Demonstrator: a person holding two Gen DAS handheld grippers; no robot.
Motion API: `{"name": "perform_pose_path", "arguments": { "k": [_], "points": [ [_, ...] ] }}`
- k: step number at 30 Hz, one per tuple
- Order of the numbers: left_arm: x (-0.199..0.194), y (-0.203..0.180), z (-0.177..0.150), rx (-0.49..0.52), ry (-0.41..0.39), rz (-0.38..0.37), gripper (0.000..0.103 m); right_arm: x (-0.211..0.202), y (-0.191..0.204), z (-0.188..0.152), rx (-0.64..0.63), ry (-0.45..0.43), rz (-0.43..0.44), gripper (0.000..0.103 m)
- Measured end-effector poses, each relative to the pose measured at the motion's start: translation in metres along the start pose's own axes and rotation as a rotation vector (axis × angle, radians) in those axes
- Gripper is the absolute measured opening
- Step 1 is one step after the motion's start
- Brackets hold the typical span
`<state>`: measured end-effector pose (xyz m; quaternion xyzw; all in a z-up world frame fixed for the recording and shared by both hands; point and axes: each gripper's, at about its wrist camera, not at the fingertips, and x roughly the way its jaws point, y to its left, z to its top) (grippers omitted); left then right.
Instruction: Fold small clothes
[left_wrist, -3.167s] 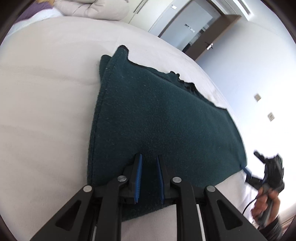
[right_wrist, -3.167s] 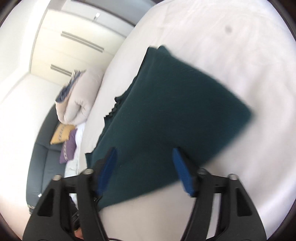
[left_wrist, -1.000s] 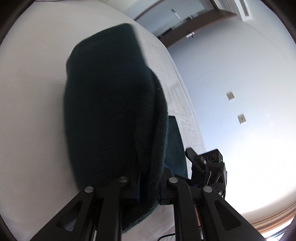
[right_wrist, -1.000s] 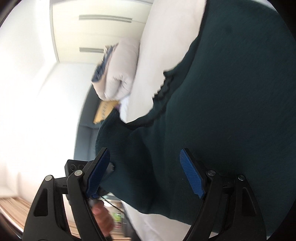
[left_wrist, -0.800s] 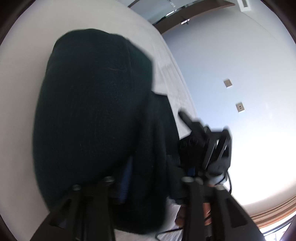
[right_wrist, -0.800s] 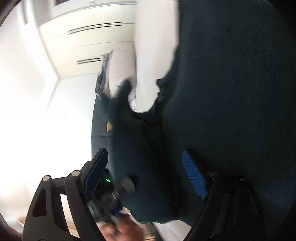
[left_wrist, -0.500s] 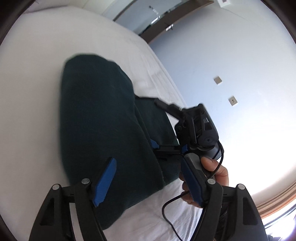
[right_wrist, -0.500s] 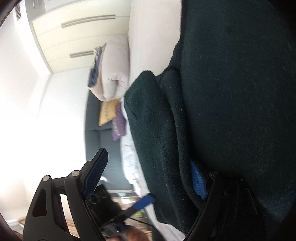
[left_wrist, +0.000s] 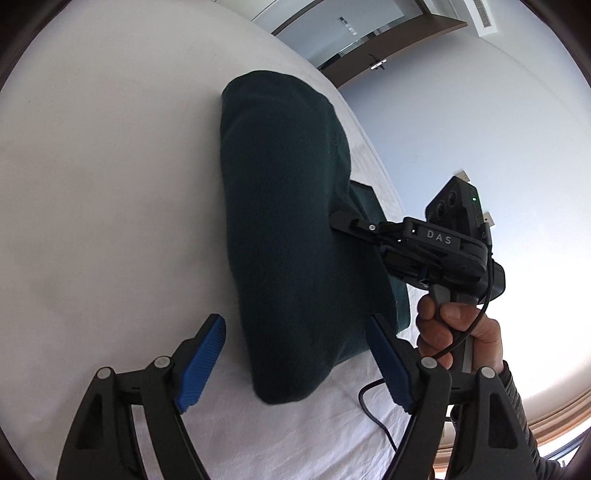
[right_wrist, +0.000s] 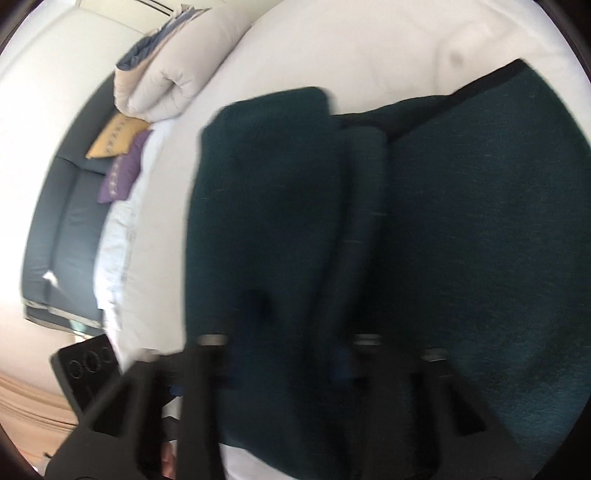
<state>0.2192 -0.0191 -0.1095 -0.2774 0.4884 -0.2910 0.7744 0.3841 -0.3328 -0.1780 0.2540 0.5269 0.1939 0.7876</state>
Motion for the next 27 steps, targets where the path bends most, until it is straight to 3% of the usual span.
{"name": "perform_pose_path", "arguments": {
  "k": [4,13,18,21,25,27],
  "points": [
    [0.003,-0.003,-0.005,-0.015,0.007,0.005,0.079,-0.02,-0.006,0.0,-0.017,-0.064,-0.057,0.013],
    [0.009,-0.008,-0.01,-0.002,0.035,0.013,0.079,-0.106,-0.052,0.007,0.034,-0.214,-0.088,0.013],
    [0.023,-0.014,-0.003,0.013,0.055,0.018,0.079,-0.138,-0.104,0.007,0.097,-0.26,-0.118,0.013],
    [0.023,-0.014,-0.004,0.024,0.069,0.026,0.079,-0.12,-0.129,0.0,0.112,-0.23,-0.143,0.013],
    [0.024,-0.014,-0.003,0.03,0.073,0.037,0.079,-0.11,-0.152,0.0,0.187,-0.246,-0.054,0.014],
    [0.025,-0.018,0.0,0.04,0.073,0.048,0.079,-0.111,-0.15,0.0,0.182,-0.239,-0.063,0.018]
  ]
}}
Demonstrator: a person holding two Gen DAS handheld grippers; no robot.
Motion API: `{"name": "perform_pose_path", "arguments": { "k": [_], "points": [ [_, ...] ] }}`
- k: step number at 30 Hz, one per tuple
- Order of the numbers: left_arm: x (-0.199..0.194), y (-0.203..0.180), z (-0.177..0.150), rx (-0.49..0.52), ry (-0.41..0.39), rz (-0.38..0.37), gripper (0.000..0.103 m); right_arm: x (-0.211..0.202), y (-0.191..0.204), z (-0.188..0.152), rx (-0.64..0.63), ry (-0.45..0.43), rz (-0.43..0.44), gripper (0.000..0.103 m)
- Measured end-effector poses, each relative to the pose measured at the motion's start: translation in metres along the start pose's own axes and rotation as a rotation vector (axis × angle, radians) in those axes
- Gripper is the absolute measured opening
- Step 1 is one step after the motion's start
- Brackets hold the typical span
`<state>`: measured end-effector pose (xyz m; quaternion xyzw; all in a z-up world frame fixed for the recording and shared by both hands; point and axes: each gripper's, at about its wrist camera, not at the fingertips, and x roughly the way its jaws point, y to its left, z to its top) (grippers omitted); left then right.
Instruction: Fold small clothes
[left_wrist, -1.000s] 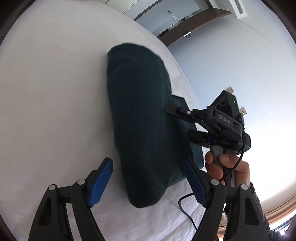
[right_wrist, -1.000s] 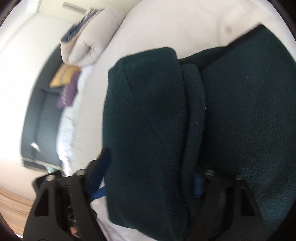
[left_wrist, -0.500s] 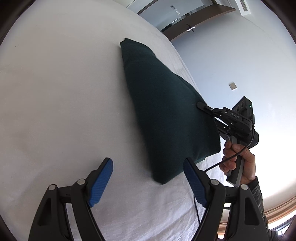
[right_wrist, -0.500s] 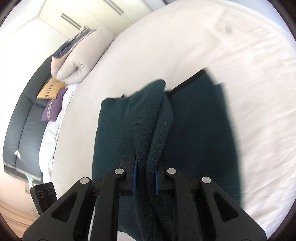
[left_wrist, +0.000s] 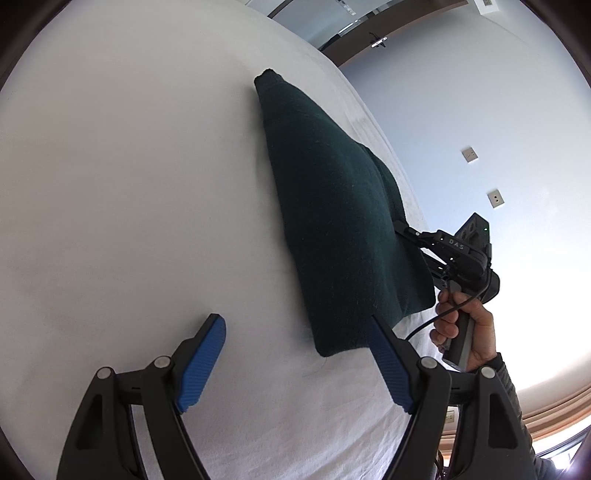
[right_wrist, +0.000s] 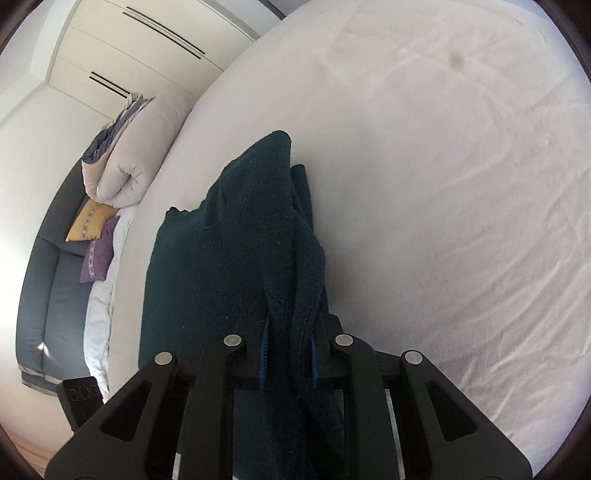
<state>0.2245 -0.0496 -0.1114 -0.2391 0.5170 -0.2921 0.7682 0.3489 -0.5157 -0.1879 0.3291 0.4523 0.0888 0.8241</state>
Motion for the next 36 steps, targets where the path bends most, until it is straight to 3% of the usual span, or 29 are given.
{"name": "perform_pose_path", "arguments": {
  "k": [3,5,6,7,10,12,13,14,19,23,25,27,29,31,32,34,35,36],
  "points": [
    [0.001,-0.003,0.008,0.018,-0.017,0.016,0.081,-0.01,0.01,0.003,-0.028,-0.007,-0.064,0.025],
    [0.002,-0.009,0.014,0.025,-0.035,0.019,0.081,-0.016,0.036,-0.004,-0.061,-0.063,-0.12,0.038],
    [0.002,-0.009,0.015,0.03,-0.04,0.015,0.082,-0.026,0.043,-0.008,-0.084,-0.105,-0.109,0.054],
    [0.004,-0.012,0.018,0.041,-0.045,0.015,0.082,-0.036,0.047,-0.011,-0.102,-0.131,-0.09,0.06],
    [0.009,-0.023,0.026,0.084,-0.061,0.038,0.082,-0.045,0.064,-0.024,-0.178,-0.14,-0.075,0.06],
    [0.013,-0.03,0.031,0.113,-0.08,0.042,0.082,-0.029,0.064,-0.034,-0.23,-0.081,-0.164,0.06],
    [0.018,-0.033,0.035,0.125,-0.082,0.046,0.082,-0.012,0.057,-0.038,-0.245,-0.026,-0.251,0.06],
    [0.025,-0.035,0.039,0.129,-0.072,0.058,0.082,-0.003,0.051,-0.043,-0.251,-0.01,-0.264,0.061],
    [0.032,-0.05,0.058,0.172,-0.086,0.093,0.082,-0.024,0.031,-0.047,-0.151,-0.089,-0.167,0.064],
    [0.033,-0.041,0.082,0.12,-0.129,0.133,0.088,-0.047,0.016,-0.031,-0.06,-0.135,-0.04,0.064],
    [0.042,-0.033,0.091,0.084,-0.112,0.154,0.091,-0.046,0.013,-0.019,-0.007,-0.118,0.011,0.064],
    [0.064,-0.026,0.094,0.063,-0.034,0.168,0.092,-0.038,0.011,-0.009,0.009,-0.075,0.035,0.064],
    [0.084,-0.022,0.089,0.073,0.016,0.181,0.094,-0.016,0.005,-0.006,0.009,-0.009,0.014,0.064],
    [0.086,-0.027,0.084,0.122,-0.003,0.213,0.095,-0.004,0.004,-0.006,-0.002,-0.008,-0.017,0.065],
    [0.088,-0.029,0.084,0.126,0.003,0.229,0.093,-0.001,0.009,-0.005,-0.025,-0.012,-0.033,0.065],
    [0.09,-0.034,0.086,0.13,0.03,0.217,0.072,0.002,0.018,-0.006,-0.077,0.0,-0.095,0.058],
    [0.091,-0.039,0.087,0.131,0.045,0.227,0.068,0.007,0.023,-0.005,-0.1,0.006,-0.108,0.054],
    [0.091,-0.046,0.088,0.156,0.048,0.255,0.061,0.009,0.028,-0.004,-0.118,0.021,-0.103,0.038]
  ]
}}
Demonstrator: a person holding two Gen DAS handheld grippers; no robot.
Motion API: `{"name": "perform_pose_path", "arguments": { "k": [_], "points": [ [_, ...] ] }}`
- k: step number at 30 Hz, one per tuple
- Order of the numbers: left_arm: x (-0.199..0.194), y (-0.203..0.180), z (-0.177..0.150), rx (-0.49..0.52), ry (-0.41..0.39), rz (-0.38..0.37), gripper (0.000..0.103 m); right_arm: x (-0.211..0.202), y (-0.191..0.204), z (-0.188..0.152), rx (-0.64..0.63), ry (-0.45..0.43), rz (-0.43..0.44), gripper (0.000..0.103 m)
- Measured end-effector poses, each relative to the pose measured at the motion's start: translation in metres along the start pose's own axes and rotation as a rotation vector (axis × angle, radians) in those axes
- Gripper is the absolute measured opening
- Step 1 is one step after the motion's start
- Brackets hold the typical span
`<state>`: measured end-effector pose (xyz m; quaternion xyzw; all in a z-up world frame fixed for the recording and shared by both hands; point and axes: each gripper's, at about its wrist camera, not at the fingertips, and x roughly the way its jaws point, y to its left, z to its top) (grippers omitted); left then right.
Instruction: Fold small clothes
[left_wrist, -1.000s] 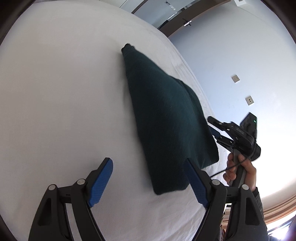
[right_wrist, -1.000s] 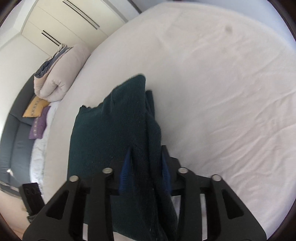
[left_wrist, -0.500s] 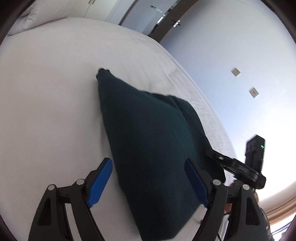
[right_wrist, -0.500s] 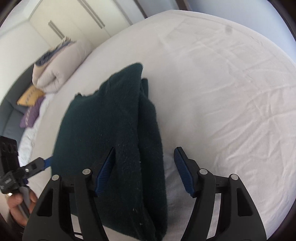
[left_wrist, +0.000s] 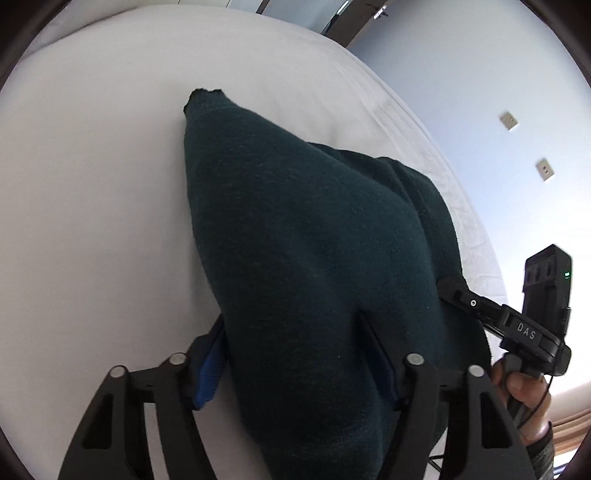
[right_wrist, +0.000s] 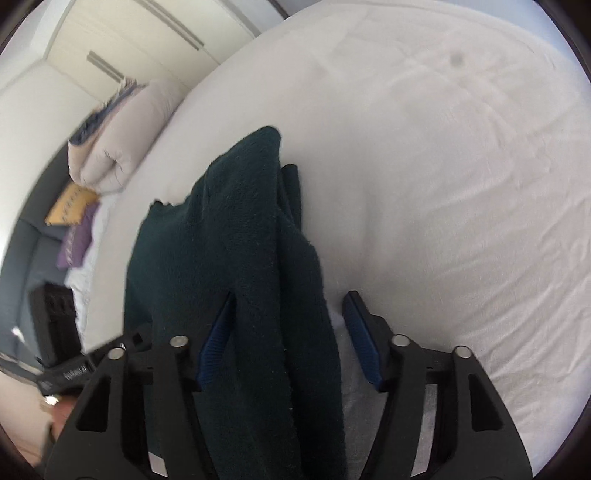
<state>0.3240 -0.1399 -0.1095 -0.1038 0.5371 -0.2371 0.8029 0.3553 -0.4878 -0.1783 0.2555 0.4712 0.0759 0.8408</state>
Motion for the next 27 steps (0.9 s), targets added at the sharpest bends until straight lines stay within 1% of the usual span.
{"name": "perform_pose_path", "arguments": {
  "k": [1,2,3,4,6,8,10,13,15,18,20,23,25,27],
  "points": [
    [-0.001,-0.007,0.002,0.024,-0.002,0.021,0.059,0.001,0.006,0.0,-0.007,0.013,-0.007,0.03],
    [-0.004,-0.012,0.001,0.05,-0.006,0.045,0.054,-0.001,0.013,-0.002,-0.029,0.006,-0.039,0.029],
    [-0.006,-0.014,0.0,0.056,-0.009,0.054,0.05,-0.002,0.026,-0.004,-0.083,-0.007,-0.093,0.026],
    [-0.009,-0.01,-0.001,0.053,-0.012,0.053,0.048,-0.004,0.037,-0.007,-0.119,-0.016,-0.129,0.023],
    [-0.019,-0.002,-0.005,0.036,-0.016,0.036,0.042,-0.016,0.06,-0.015,-0.192,-0.043,-0.195,0.021],
    [-0.034,0.001,-0.012,0.032,-0.021,0.027,0.04,-0.03,0.08,-0.026,-0.233,-0.071,-0.197,0.019],
    [-0.053,-0.004,-0.022,0.045,-0.035,0.033,0.04,-0.047,0.099,-0.041,-0.268,-0.097,-0.199,0.017],
    [-0.093,-0.002,-0.051,0.068,-0.075,0.057,0.04,-0.073,0.135,-0.074,-0.319,-0.131,-0.169,0.017],
    [-0.121,0.005,-0.074,0.068,-0.099,0.068,0.039,-0.093,0.159,-0.103,-0.345,-0.14,-0.135,0.017],
    [-0.167,0.023,-0.117,0.053,-0.126,0.075,0.039,-0.122,0.185,-0.147,-0.345,-0.147,-0.063,0.017],
    [-0.192,0.036,-0.149,0.043,-0.127,0.095,0.039,-0.131,0.201,-0.181,-0.334,-0.135,-0.008,0.017],
    [-0.211,0.05,-0.189,0.035,-0.115,0.126,0.039,-0.133,0.219,-0.237,-0.327,-0.095,0.045,0.017],
    [-0.219,0.059,-0.216,0.019,-0.097,0.14,0.039,-0.132,0.222,-0.268,-0.312,-0.064,0.072,0.017],
    [-0.219,0.068,-0.238,0.012,-0.081,0.142,0.04,-0.129,0.221,-0.289,-0.304,-0.053,0.076,0.017]
  ]
}}
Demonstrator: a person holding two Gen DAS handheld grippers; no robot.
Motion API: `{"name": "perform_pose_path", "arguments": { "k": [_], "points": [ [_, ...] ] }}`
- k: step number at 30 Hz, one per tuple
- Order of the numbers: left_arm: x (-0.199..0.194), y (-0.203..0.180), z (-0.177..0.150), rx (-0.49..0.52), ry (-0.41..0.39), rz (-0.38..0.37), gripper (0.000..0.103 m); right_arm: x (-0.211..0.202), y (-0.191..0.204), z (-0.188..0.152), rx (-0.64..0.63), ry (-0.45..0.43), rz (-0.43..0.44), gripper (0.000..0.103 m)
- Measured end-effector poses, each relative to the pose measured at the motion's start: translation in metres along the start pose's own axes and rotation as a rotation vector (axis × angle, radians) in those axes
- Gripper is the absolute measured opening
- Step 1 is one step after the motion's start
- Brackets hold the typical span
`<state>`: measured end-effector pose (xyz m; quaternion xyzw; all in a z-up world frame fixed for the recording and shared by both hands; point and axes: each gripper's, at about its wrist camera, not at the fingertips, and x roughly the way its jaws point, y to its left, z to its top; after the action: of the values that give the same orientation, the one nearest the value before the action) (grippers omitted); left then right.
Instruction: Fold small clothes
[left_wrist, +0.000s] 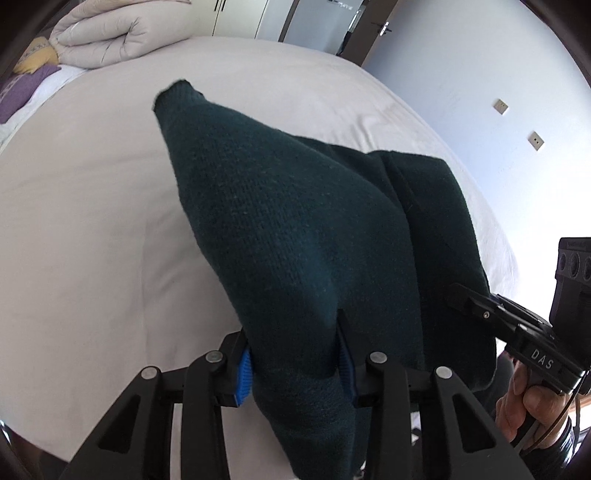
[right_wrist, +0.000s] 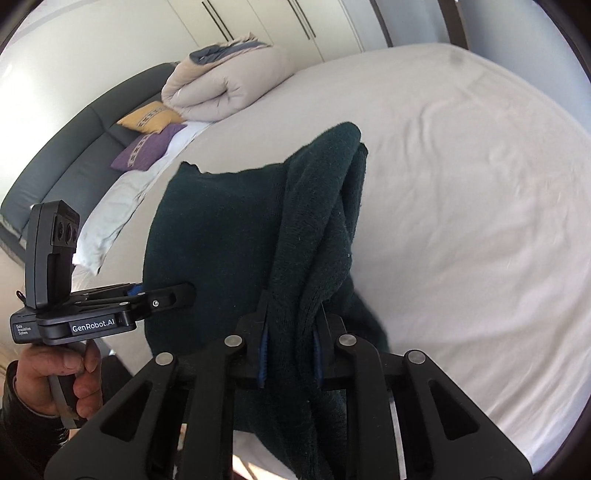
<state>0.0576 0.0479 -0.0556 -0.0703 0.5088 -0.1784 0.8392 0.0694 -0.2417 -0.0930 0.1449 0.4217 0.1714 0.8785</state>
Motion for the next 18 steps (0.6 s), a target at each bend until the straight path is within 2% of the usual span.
{"name": "perform_pose_path", "arguments": {
  "k": [4,7,10,13,18],
  "points": [
    [0.022,0.014,-0.009,-0.035,0.022,0.019,0.043,0.012,-0.012,-0.024,0.026,0.033,-0.048,0.017],
    [0.035,0.01,0.006,-0.012,0.031,0.013,0.046,0.026,-0.044,-0.032,0.137,0.065,-0.024,0.017],
    [0.04,0.006,0.02,-0.005,0.032,0.004,0.046,0.032,-0.056,-0.031,0.142,0.063,-0.034,0.017],
    [0.033,0.014,0.02,-0.031,0.006,-0.023,0.046,0.029,-0.043,-0.009,0.046,0.015,-0.035,0.017],
    [0.029,0.033,-0.003,-0.139,-0.037,-0.071,0.046,0.034,-0.003,0.02,-0.164,0.026,-0.05,0.017]
  ]
}}
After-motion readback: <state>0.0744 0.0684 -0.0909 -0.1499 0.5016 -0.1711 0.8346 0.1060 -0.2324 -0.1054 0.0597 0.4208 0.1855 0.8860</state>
